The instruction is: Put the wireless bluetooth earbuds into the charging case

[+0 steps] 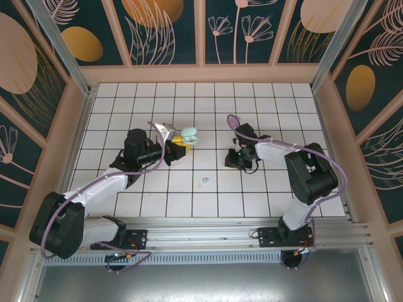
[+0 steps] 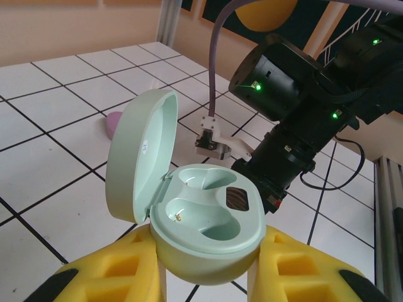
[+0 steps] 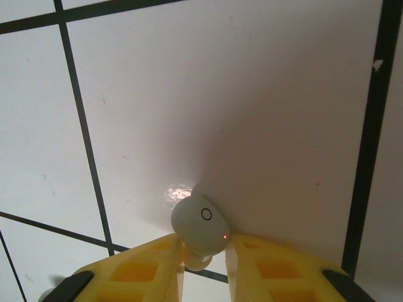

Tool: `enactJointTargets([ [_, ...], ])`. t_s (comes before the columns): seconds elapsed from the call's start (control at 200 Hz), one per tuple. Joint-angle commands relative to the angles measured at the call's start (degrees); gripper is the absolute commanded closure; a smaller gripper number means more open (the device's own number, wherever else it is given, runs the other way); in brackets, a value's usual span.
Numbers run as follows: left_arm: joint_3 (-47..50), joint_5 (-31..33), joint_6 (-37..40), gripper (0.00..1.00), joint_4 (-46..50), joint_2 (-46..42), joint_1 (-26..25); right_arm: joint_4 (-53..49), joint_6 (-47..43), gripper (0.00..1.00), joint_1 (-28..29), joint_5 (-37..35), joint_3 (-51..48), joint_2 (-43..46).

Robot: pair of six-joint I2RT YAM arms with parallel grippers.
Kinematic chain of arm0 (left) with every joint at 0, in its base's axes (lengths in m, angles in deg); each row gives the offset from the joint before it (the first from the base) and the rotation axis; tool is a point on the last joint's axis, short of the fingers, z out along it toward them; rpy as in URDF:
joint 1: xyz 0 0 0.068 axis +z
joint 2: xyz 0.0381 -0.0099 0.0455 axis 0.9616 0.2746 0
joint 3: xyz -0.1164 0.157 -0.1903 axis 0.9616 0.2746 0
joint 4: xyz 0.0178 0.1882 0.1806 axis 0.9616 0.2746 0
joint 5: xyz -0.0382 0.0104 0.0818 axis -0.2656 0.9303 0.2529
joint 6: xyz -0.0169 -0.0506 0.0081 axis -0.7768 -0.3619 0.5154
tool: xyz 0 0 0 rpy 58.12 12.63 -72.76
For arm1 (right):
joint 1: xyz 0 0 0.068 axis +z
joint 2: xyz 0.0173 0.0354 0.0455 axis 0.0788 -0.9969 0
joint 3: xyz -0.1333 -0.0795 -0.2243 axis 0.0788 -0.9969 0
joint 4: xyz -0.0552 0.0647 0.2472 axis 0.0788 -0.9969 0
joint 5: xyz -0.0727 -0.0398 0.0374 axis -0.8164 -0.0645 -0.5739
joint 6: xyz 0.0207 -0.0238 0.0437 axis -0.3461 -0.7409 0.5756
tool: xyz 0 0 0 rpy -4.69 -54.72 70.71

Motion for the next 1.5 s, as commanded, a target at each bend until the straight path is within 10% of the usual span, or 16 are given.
enactJointTargets([
  [0.0,-0.29,-1.2,-0.8,0.95,-1.98,0.48,-0.49,0.76,-1.04,0.78,1.19,0.2,0.8,-2.98],
  [1.496,-2.41,-0.82,-0.44,0.95,-1.18,3.07,-1.0,-5.27,-4.97,0.67,-1.15,-2.37,7.41,-1.41],
])
